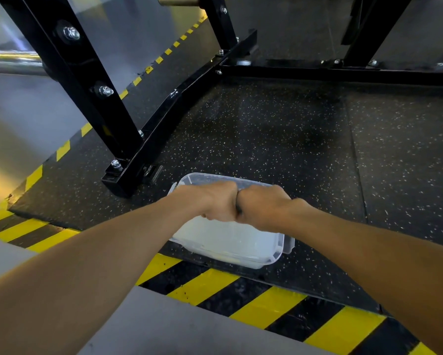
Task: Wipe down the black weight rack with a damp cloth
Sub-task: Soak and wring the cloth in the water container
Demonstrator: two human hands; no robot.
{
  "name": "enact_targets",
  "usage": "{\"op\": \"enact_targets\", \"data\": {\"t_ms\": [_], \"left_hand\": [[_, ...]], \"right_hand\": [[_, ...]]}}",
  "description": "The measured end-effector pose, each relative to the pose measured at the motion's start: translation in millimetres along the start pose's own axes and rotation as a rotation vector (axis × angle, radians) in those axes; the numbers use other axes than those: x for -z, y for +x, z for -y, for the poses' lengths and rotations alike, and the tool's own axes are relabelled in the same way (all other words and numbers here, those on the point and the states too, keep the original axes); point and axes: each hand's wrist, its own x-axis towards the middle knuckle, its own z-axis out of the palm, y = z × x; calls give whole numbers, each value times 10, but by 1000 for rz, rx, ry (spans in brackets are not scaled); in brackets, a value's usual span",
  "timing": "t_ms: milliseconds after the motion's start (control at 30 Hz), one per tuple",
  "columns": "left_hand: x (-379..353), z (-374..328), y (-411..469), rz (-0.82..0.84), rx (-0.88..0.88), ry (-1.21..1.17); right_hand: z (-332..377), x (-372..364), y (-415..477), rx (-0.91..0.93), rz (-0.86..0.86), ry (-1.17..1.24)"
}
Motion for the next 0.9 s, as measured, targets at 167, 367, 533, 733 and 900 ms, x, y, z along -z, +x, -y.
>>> {"op": "enact_targets", "data": {"t_ms": [167, 367, 533, 733, 900], "left_hand": [[78, 38, -100, 331, 90, -366], [81, 42, -84, 71, 30, -245], [151, 62, -161, -444, -154, 448], [220, 0, -164, -525, -316, 677], [196, -45, -167, -390, -271, 579]], "right_hand": [[93, -22, -55, 96, -202, -370], [-7, -28, -17, -23, -156, 121], [-304, 176, -9, -91, 371, 1379], [-254, 164, -4, -76, 438, 1399], [-121, 157, 10, -138, 253, 878]]}}
